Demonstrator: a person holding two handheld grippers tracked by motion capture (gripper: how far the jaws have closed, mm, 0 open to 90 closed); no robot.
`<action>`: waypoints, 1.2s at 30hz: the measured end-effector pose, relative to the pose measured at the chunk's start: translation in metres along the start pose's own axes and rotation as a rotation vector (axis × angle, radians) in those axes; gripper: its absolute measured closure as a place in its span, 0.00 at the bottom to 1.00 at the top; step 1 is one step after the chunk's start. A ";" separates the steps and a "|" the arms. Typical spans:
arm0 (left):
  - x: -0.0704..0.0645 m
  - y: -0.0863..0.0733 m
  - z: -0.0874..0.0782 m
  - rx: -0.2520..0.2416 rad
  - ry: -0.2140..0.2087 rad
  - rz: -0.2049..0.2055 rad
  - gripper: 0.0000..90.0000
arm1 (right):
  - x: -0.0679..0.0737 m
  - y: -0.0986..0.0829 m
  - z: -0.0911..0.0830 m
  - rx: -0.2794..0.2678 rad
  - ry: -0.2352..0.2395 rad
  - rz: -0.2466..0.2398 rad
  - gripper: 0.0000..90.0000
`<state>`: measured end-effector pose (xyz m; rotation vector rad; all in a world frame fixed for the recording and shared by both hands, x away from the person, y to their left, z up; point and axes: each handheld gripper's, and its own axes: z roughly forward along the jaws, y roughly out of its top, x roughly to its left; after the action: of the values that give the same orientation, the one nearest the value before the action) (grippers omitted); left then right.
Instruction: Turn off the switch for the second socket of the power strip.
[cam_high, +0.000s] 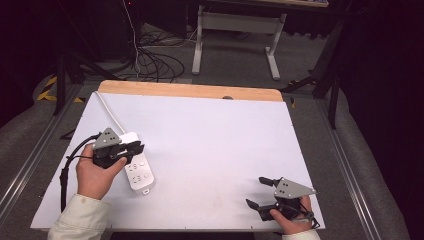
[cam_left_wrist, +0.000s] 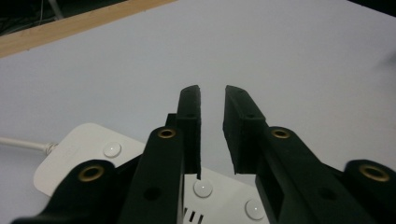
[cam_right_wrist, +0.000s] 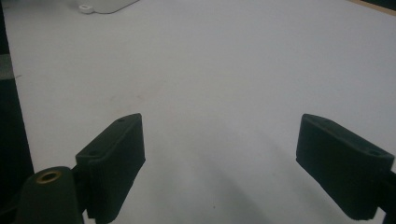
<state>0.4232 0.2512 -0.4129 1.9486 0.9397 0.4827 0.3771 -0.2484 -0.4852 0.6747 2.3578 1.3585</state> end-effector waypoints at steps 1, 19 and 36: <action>-0.002 0.002 -0.004 -0.010 -0.002 0.012 0.79 | 0.000 0.000 0.000 -0.001 0.000 0.000 0.18; -0.017 0.000 -0.037 -0.092 -0.042 0.024 0.26 | 0.000 0.000 -0.001 -0.003 -0.001 -0.002 0.18; -0.020 -0.038 -0.062 -0.142 -0.070 0.052 0.15 | 0.001 0.000 -0.001 -0.002 -0.002 -0.006 0.18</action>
<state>0.3544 0.2814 -0.4117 1.8527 0.7904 0.4944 0.3762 -0.2484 -0.4845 0.6682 2.3550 1.3567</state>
